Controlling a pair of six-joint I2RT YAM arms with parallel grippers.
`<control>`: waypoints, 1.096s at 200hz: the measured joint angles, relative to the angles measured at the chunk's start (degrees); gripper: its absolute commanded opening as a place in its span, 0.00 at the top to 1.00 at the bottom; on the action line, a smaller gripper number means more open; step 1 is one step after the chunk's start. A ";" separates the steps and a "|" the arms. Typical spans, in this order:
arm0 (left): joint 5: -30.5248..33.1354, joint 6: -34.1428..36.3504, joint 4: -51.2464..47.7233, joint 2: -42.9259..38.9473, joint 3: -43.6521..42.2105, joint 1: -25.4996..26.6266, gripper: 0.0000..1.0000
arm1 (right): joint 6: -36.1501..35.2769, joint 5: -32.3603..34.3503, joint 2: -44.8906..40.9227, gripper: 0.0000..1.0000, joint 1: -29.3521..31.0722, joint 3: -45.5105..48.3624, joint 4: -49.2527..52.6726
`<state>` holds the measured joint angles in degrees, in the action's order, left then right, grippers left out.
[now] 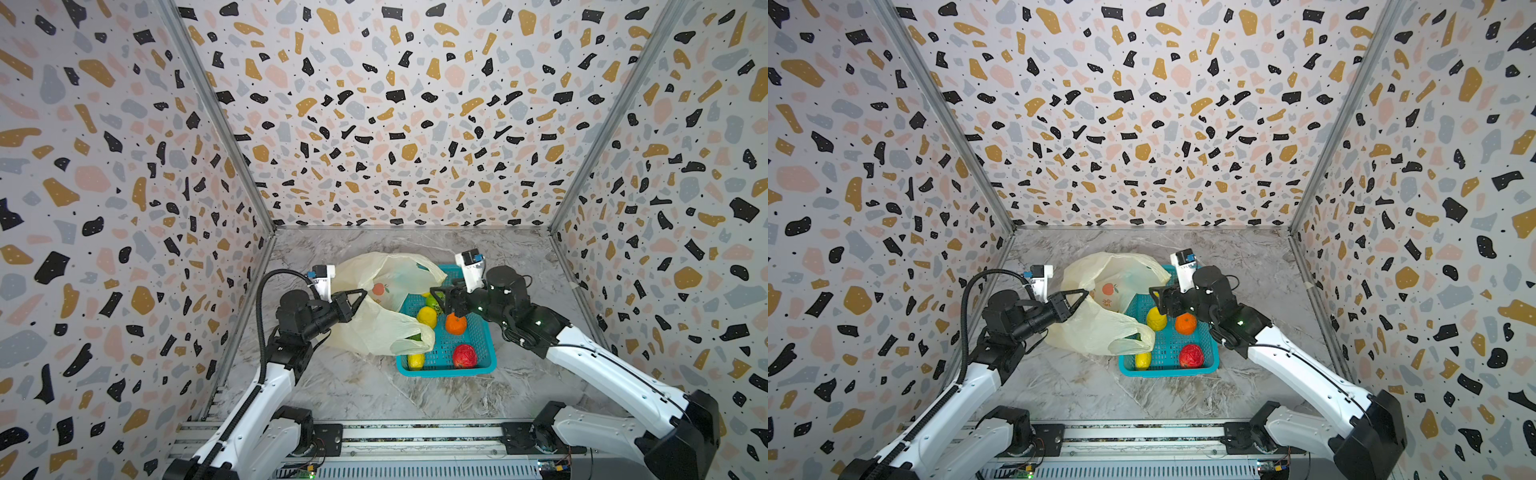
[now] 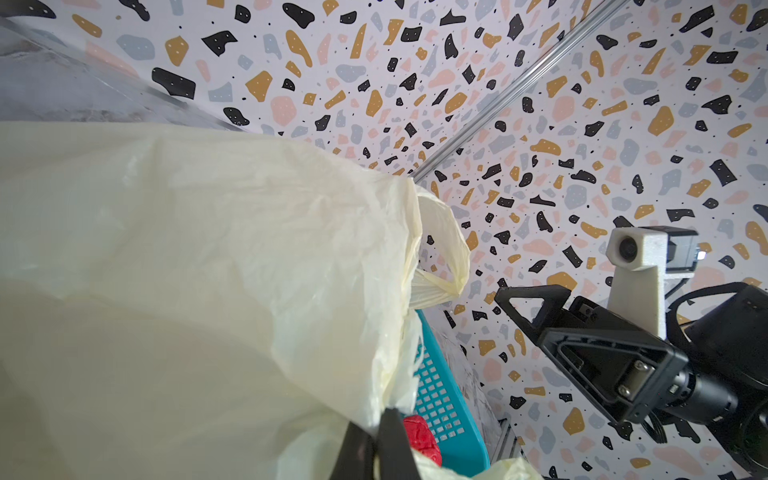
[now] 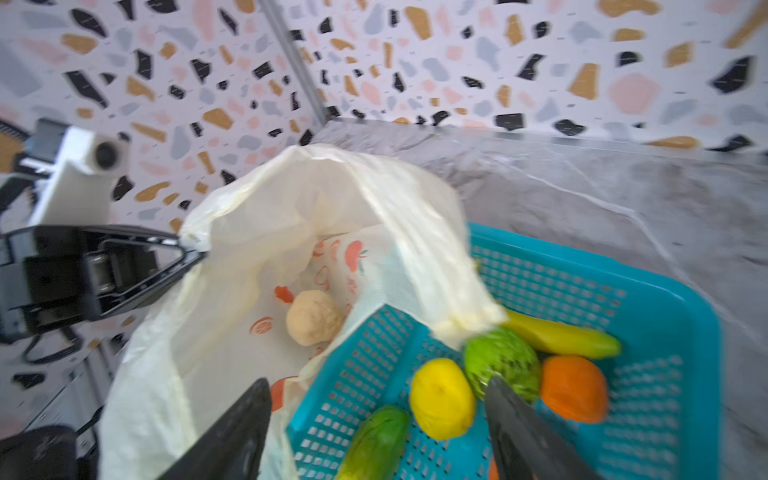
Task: Place the fruits into the plastic bag
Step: 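Reach the right gripper into the basket and grasp the green elongated fruit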
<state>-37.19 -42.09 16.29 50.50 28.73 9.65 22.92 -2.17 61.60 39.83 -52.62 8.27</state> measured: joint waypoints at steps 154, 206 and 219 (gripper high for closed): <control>1.33 3.32 -4.76 -0.02 0.13 0.00 1.00 | -2.97 -16.92 24.33 0.23 8.59 8.11 1.68; 1.55 3.56 -4.76 -0.04 0.13 0.00 1.00 | -4.02 -19.80 30.56 0.26 8.96 6.69 -2.54; 1.57 3.54 -4.76 -0.04 0.13 0.00 1.00 | -3.96 -20.06 31.65 0.29 9.05 5.97 -3.67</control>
<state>-35.62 -38.54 11.53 50.46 28.86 9.65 18.96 -22.24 93.25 48.88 -46.65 4.60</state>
